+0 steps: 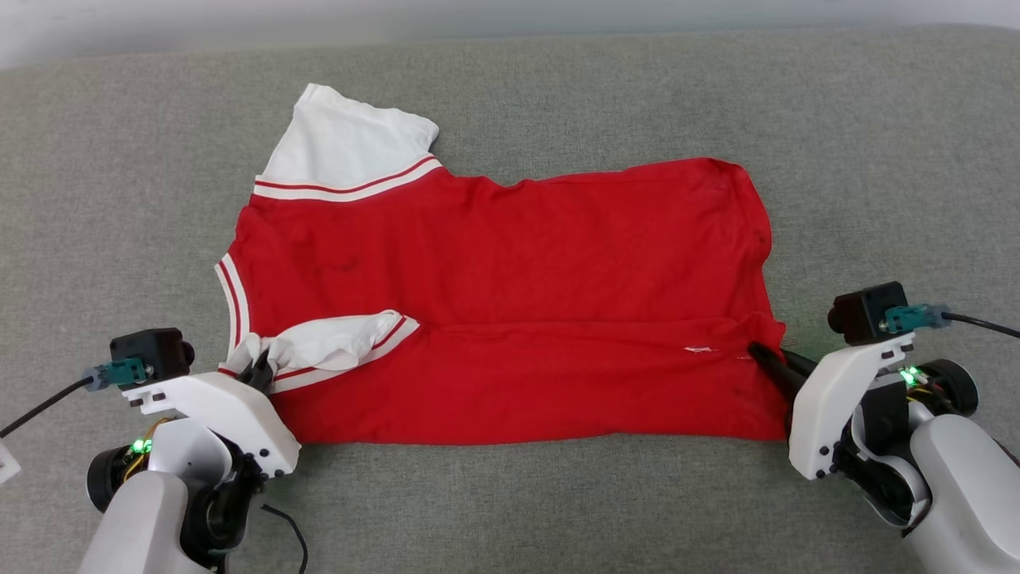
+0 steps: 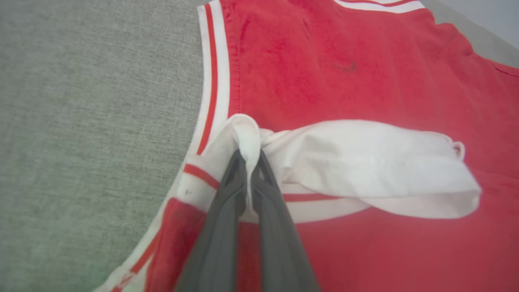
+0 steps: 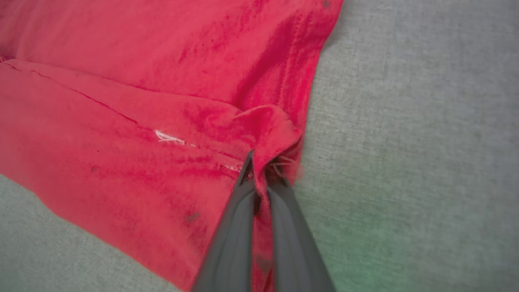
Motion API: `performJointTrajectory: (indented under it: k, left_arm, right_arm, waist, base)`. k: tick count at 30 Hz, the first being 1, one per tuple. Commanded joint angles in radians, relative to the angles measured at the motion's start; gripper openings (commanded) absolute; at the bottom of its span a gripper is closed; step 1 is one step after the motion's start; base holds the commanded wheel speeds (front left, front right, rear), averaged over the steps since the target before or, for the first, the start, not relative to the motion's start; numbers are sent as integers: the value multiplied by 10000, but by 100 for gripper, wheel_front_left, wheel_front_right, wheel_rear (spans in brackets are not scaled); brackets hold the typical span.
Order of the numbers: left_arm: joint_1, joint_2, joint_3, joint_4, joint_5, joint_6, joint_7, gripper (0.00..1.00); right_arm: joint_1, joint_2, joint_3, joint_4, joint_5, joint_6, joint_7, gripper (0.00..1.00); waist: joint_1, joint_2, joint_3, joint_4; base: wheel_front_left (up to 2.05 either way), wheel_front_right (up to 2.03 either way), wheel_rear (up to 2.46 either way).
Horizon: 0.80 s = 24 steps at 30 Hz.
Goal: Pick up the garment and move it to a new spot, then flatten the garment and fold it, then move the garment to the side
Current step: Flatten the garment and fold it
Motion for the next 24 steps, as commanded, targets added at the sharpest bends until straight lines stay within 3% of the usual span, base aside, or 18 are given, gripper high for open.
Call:
performJointTrajectory:
  k: [1,2,3,7,11,17,24]
  left_arm:
    - [-38,-107,-52,119,-78,-86,24,28]
    - [-54,-162,-32,160,-113,-118,-97,71]
    - [-37,-172,-15,194,-112,-152,-208,100]
    - [145,-108,198,144,-160,-171,-720,100]
    - [438,180,270,-198,-213,-300,-587,100]
    - [871,1400,-87,-1327,-98,-580,1205,100]
    - [1477,2737,-263,-2632,-310,-293,3907,100]
  right_arm:
    - [-112,-22,111,170,72,-11,-108,100]
    - [-153,-48,210,282,97,-11,-303,100]
    - [-185,-95,283,334,104,-11,-572,100]
    - [100,-318,446,255,-247,-11,-2057,100]
    - [667,-210,-52,-41,-407,-11,-3335,100]
    - [1612,248,-1120,-877,-1028,-11,-3730,100]
    - [2241,862,-2071,-2241,-1681,-9,-3303,100]
  waist:
    - [-2,0,-36,12]
    - [-2,0,-89,25]
    - [-2,0,-169,41]
    - [-2,0,-668,154]
    - [-2,0,-1271,207]
    - [-2,0,-1717,146]
    - [-2,0,-1127,-167]
  base:
    - [0,0,0]
    - [0,0,0]
    - [0,0,0]
    - [0,0,0]
    - [0,0,0]
    - [0,0,0]
    - [0,0,0]
